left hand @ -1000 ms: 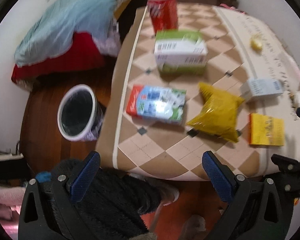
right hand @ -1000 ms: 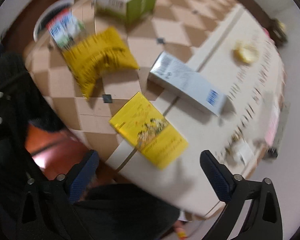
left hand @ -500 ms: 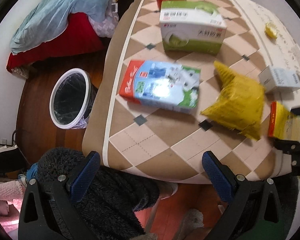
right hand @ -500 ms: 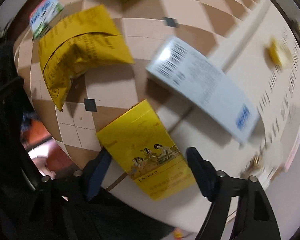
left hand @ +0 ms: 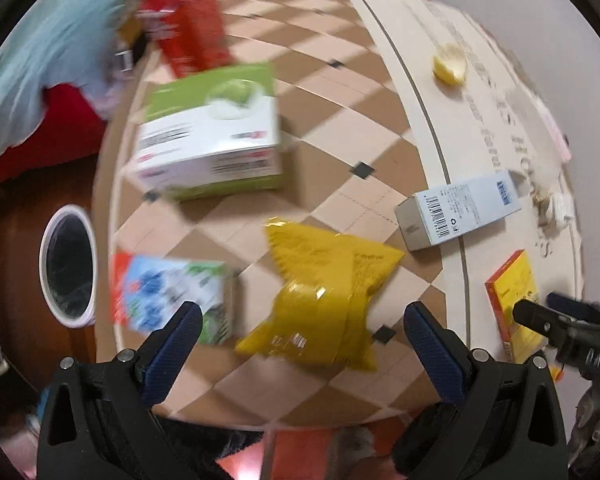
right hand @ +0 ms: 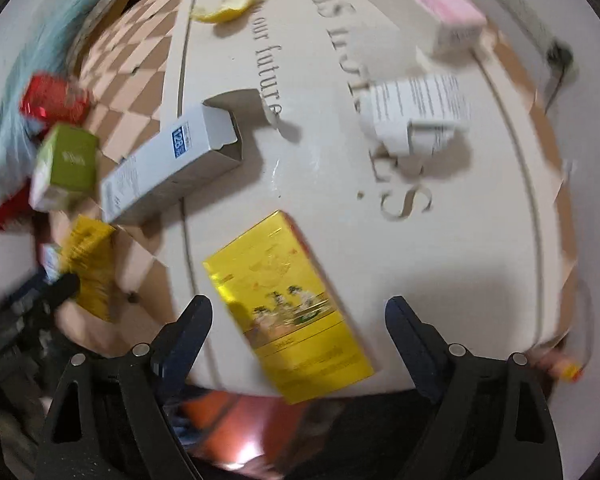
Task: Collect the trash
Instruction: 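Grasp the yellow snack bag with left tool while right tool grasps the yellow HAOMAO pack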
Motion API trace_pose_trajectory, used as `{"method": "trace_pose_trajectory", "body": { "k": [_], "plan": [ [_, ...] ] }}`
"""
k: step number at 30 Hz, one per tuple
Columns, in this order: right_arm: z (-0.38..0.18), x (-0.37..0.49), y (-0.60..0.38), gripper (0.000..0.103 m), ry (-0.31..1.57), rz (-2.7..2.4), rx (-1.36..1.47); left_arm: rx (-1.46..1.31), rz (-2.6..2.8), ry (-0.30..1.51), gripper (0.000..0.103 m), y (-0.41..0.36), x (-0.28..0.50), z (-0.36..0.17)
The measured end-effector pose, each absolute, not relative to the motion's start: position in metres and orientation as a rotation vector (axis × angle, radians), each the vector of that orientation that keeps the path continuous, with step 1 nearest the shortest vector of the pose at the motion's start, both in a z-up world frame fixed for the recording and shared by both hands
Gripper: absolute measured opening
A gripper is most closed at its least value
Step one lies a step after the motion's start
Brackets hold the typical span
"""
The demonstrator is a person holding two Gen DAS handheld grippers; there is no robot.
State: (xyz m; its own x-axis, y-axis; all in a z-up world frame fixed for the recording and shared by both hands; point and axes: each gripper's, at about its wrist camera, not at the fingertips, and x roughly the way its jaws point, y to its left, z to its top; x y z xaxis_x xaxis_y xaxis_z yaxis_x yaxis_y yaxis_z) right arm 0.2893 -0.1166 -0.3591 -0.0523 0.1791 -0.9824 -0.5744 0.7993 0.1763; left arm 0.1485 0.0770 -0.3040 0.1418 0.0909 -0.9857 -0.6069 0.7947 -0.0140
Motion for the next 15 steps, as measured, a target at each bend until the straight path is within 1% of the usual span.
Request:
{"method": "trace_pose_trajectory", "body": {
  "k": [1,2,3,4,5,6,7,9,10,11,15],
  "plan": [
    [-0.344,0.285,-0.112,0.09,1.496,0.64,-0.371,-0.443,0.523,1.362,0.098,0.076,0.154,-0.31],
    [-0.347,0.281,-0.107,0.09,1.484,0.653,-0.414,-0.405,0.533,1.367,0.095,0.074,0.158,-0.314],
    [-0.35,0.276,-0.103,0.09,1.463,0.653,-0.467,-0.361,0.543,1.359,0.087,0.071,0.161,-0.313],
    [-0.351,0.272,-0.101,0.09,1.433,0.652,-0.512,-0.336,0.545,1.357,0.084,0.069,0.163,-0.313],
    [-0.352,0.269,-0.098,0.088,1.411,0.649,-0.541,-0.323,0.545,1.353,0.069,0.067,0.164,-0.313],
    [-0.352,0.263,-0.095,0.084,1.376,0.647,-0.573,-0.336,0.537,1.356,0.045,0.066,0.165,-0.313],
    [-0.352,0.26,-0.095,0.081,1.352,0.636,-0.592,-0.338,0.546,1.357,0.045,0.065,0.165,-0.313],
    [-0.351,0.254,-0.093,0.069,1.328,0.645,-0.593,-0.331,0.551,1.352,0.045,0.063,0.165,-0.313],
    [-0.349,0.251,-0.093,0.064,1.321,0.649,-0.593,-0.325,0.554,1.346,0.044,0.062,0.164,-0.313],
    [-0.349,0.248,-0.092,0.062,1.307,0.647,-0.608,-0.321,0.555,1.342,0.044,0.061,0.163,-0.313],
    [-0.35,0.242,-0.085,0.062,1.316,0.637,-0.578,-0.323,0.568,1.33,0.042,0.056,0.159,-0.309]
  ]
}}
